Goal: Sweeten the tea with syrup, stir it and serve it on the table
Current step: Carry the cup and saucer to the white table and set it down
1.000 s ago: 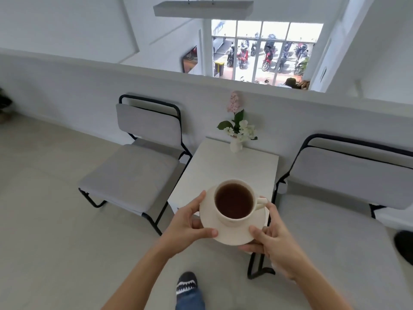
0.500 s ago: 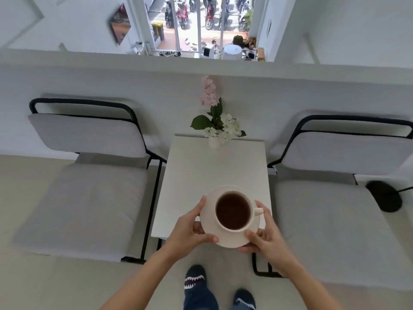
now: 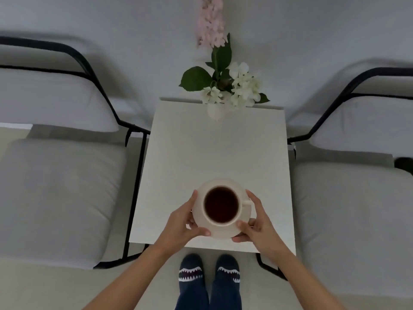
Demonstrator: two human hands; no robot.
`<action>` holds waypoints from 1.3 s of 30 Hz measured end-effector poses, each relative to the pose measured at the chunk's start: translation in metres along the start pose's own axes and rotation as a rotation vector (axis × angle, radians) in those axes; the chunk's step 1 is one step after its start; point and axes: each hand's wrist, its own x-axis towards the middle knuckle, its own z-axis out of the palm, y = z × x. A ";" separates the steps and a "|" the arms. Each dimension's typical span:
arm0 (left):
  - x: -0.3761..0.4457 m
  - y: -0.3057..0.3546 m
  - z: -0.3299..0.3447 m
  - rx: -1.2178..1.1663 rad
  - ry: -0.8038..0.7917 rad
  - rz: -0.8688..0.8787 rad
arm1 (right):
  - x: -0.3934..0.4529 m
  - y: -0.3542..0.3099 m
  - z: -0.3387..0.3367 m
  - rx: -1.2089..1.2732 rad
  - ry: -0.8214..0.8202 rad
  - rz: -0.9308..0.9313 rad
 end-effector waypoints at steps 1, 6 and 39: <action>0.006 -0.012 0.002 0.006 -0.001 0.001 | 0.011 0.008 0.000 -0.005 0.000 0.009; 0.025 -0.062 0.008 0.028 -0.005 -0.033 | 0.052 0.046 0.003 -0.020 0.003 0.050; 0.065 -0.087 0.019 0.938 -0.182 -0.165 | 0.095 0.090 0.014 -0.254 0.092 0.128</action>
